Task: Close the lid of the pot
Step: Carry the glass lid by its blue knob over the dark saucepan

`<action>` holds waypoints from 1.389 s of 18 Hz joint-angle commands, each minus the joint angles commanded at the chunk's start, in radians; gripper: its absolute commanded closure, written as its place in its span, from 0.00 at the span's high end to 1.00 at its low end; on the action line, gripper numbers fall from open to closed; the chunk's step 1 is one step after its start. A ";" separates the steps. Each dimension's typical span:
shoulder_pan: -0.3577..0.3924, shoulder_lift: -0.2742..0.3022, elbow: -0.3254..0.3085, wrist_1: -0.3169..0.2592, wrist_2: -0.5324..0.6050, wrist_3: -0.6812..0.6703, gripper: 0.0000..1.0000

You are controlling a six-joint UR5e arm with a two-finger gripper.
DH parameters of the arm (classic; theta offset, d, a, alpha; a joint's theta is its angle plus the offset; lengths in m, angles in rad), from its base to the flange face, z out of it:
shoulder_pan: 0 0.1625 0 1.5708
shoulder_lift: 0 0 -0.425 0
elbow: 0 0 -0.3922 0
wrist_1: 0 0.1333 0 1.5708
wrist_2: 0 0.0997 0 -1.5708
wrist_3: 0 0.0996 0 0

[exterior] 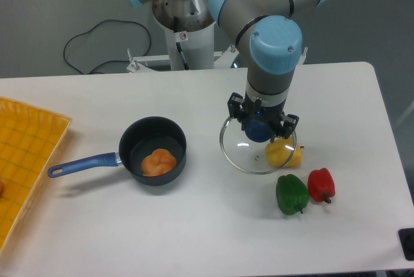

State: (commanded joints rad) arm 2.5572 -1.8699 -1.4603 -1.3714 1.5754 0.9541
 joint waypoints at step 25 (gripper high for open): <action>-0.192 0.158 -0.172 0.009 -0.015 -0.043 0.37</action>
State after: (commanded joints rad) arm 2.3655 -1.7119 -1.6321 -1.3622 1.5600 0.9112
